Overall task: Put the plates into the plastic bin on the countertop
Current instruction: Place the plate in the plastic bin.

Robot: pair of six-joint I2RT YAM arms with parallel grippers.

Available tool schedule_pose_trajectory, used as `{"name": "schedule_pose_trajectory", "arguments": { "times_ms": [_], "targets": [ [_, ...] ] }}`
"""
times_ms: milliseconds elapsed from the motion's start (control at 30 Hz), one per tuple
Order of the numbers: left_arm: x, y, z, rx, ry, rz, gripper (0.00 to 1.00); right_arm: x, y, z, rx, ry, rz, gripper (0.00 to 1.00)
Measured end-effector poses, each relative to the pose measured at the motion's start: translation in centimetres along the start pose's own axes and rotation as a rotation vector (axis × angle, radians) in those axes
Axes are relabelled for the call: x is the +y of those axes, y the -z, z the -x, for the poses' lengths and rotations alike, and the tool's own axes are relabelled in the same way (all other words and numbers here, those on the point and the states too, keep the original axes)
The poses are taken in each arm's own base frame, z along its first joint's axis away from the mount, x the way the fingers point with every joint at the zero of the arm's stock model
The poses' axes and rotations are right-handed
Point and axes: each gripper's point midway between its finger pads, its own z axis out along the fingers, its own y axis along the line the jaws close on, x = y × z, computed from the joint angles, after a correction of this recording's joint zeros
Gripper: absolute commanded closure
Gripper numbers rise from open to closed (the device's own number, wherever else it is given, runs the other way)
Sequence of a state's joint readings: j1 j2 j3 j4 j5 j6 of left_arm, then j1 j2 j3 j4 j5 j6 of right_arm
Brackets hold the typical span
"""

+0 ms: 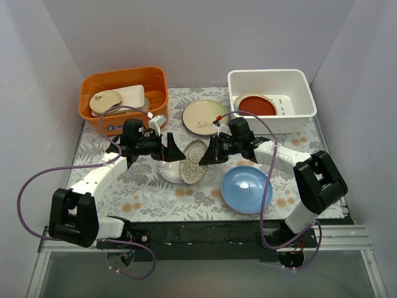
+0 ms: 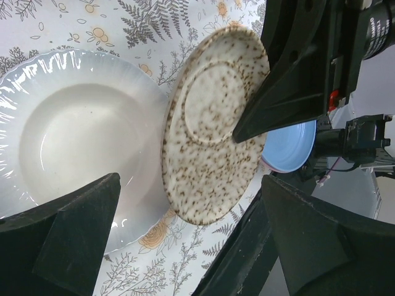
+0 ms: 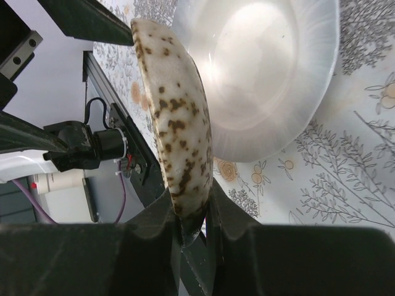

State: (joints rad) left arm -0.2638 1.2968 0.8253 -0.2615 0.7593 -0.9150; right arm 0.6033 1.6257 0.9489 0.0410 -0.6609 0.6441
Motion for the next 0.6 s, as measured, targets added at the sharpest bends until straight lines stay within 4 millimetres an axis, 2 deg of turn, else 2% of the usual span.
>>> {"name": "schedule_pose_trajectory", "arguments": {
  "times_ms": [367,600],
  "targets": [
    [0.0,0.2,0.2,-0.009,-0.007,0.007,0.02,-1.7,2.4,3.3,-0.060,-0.011,-0.053,0.99],
    [-0.1,0.2,0.2,-0.012,-0.008,0.008,0.02,-2.6,4.6,6.2,-0.119,-0.005,-0.083,0.99]
  ]
}}
